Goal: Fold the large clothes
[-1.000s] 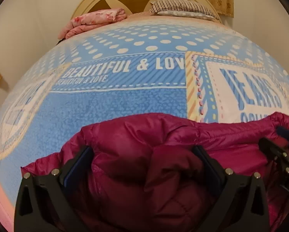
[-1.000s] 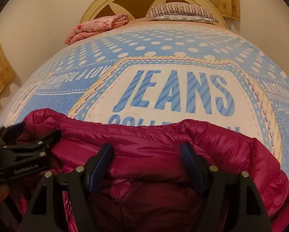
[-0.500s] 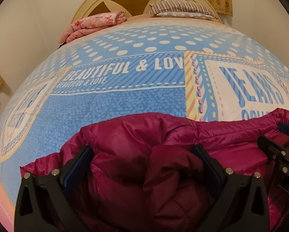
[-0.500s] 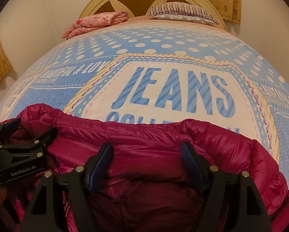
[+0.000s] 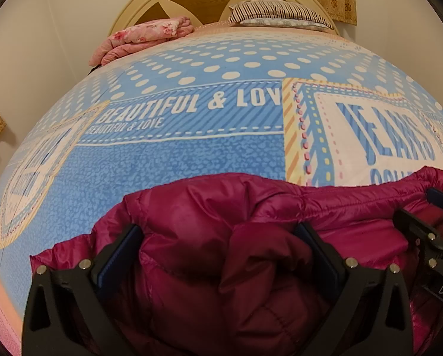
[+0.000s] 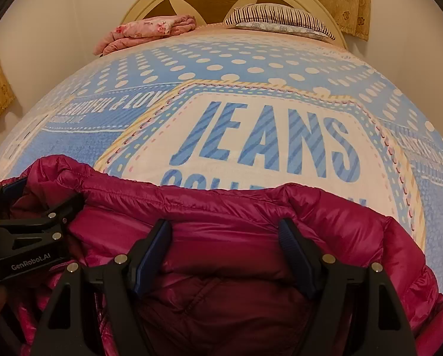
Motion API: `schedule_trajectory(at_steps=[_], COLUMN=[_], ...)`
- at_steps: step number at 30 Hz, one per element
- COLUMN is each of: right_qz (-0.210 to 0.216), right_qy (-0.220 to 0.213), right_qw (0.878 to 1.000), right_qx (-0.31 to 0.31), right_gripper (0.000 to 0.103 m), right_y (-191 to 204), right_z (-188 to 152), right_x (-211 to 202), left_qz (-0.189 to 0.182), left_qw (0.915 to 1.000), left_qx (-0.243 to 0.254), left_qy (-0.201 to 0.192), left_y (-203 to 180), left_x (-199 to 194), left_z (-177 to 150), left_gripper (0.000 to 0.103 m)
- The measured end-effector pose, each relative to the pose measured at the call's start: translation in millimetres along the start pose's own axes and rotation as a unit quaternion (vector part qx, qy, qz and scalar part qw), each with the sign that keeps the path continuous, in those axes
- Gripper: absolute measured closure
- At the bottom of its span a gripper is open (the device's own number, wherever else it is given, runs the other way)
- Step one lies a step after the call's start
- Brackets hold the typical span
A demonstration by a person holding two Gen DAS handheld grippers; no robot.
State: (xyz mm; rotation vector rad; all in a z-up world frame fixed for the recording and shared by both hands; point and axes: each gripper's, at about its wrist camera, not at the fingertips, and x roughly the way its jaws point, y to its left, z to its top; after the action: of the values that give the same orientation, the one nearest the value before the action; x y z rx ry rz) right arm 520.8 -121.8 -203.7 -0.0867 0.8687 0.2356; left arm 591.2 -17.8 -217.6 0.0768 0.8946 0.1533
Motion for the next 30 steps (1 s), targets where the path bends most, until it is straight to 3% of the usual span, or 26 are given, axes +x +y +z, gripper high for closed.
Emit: schedule_trajectory(at_steps=[30], right_qz=[-0.015], right_qy=[0.004], right_qw=[1.000], right_qx=[-0.011], right_gripper=[0.026], right_y=[3.8], right_z=[0.6], right_x=[1.1], left_qz=[0.014], left_qw=[0.9998], left_qx=[0.012], left_qy=[-0.003], left_y=[-3.1], left_x=[0.9], left_z=[-0.8], left_gripper=[0.000])
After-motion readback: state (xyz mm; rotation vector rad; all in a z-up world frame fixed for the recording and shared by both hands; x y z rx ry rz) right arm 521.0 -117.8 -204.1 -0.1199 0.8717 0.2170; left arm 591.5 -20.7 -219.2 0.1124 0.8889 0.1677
